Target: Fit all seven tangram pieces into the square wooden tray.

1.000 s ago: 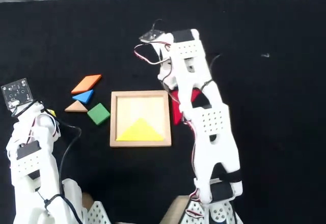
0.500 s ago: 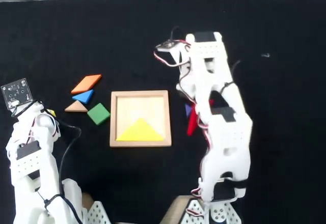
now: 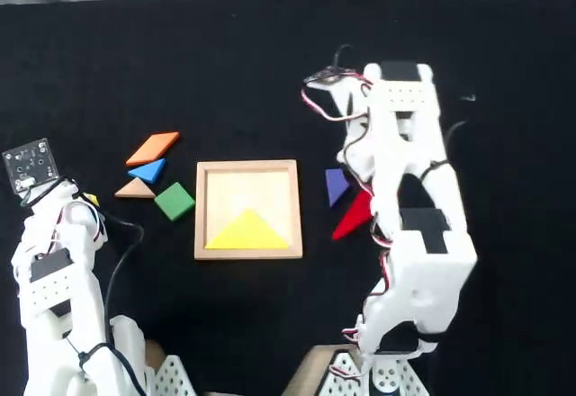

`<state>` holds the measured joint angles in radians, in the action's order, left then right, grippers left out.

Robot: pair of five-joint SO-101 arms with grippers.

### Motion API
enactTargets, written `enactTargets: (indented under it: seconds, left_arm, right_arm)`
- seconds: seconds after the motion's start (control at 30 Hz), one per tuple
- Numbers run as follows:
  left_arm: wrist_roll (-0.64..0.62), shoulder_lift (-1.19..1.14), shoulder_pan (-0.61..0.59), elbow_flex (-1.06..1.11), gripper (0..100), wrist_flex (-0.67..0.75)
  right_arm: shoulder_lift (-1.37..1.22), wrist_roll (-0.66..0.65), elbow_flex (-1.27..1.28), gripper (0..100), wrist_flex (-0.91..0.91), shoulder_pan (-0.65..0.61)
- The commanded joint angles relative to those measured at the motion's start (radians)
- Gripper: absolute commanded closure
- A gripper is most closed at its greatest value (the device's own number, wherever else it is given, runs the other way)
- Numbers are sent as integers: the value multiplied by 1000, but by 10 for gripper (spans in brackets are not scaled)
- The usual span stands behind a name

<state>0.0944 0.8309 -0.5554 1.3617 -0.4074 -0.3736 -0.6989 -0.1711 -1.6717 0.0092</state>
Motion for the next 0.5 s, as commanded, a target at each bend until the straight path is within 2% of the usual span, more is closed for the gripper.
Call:
enactTargets:
  seconds: [0.0, 0.17, 0.3, 0.47]
  left_arm:
    - [11, 14, 15, -7, 884, 23]
    - [11, 14, 15, -7, 884, 23]
    - [11, 14, 15, -7, 884, 23]
    - [11, 14, 15, -7, 884, 23]
  right_arm:
    - [111, 12, -12, 988, 14, 28]
    - [209, 140, 19, 988, 35, 28]
    - [289, 153, 179, 988, 66, 44]
    - [479, 157, 562, 988, 339, 158]
